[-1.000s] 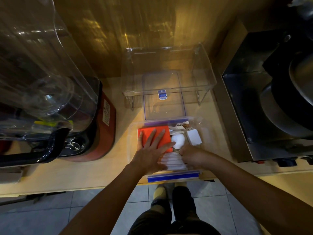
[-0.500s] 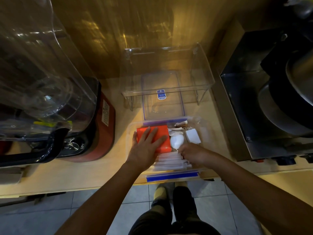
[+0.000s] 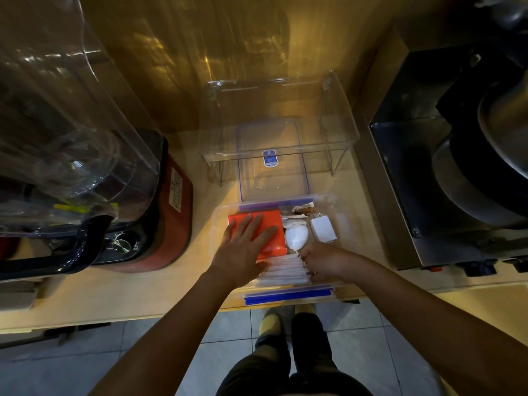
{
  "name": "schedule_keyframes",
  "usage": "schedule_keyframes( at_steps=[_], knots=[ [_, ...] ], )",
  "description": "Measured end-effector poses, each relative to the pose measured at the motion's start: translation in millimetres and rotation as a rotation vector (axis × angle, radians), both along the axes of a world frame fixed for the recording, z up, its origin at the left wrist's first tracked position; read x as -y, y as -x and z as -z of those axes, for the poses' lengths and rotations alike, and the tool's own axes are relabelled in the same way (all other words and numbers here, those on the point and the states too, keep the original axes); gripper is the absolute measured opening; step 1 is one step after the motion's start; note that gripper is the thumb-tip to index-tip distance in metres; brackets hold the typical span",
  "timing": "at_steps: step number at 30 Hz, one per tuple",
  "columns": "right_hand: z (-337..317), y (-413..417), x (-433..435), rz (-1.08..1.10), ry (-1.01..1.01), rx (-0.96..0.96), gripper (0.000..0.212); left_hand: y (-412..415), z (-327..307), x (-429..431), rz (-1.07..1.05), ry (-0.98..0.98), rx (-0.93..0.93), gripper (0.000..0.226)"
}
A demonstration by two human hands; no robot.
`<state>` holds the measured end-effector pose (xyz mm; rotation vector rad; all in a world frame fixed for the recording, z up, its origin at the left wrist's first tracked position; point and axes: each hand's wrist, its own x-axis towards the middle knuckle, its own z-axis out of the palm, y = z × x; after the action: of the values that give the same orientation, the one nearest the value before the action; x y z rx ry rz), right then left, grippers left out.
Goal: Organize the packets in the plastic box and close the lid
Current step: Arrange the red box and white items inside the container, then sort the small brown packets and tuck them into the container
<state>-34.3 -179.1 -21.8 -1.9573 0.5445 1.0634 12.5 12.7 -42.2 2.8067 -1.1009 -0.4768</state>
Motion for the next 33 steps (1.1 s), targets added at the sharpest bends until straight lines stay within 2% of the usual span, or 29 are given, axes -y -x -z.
schedule_keyframes(
  at_steps=[3,6,10,19,21,23,27,29,33],
  knots=[
    [-0.7,-0.1,0.4,0.032,0.046,0.014,0.026,0.9,0.9,-1.5,0.046,-0.053,-0.017,0.099],
    [0.7,-0.8,0.2,0.076,0.06,0.005,0.028,3.0,4.3,-2.5,0.07,-0.086,0.001,0.109],
    [4.1,-5.4,-5.7,0.241,-0.005,-0.084,0.018,4.1,8.4,-1.8,0.064,-0.09,0.034,0.109],
    [5.8,-2.2,-0.8,0.332,-0.107,-0.093,0.017,4.8,10.4,-1.5,0.067,-0.093,0.031,0.108],
    [4.8,-2.1,-0.2,0.264,-0.075,-0.062,0.015,4.7,10.4,-1.4,0.066,-0.092,0.029,0.108],
    [1.9,-2.3,-0.1,0.112,-0.013,-0.016,0.008,4.7,9.3,-1.4,0.06,-0.083,0.017,0.105],
    [-5.9,-3.0,4.8,-0.142,0.16,0.167,0.011,6.4,2.0,0.1,0.011,0.003,-0.041,0.088],
    [-10.0,-4.3,8.9,-0.093,0.281,0.329,0.012,6.7,-5.5,4.1,-0.065,0.118,-0.062,0.072],
    [-15.3,-9.8,15.2,-0.021,0.445,0.64,0.015,1.9,-17.8,25.8,-0.184,0.321,0.088,0.038]
  ],
)
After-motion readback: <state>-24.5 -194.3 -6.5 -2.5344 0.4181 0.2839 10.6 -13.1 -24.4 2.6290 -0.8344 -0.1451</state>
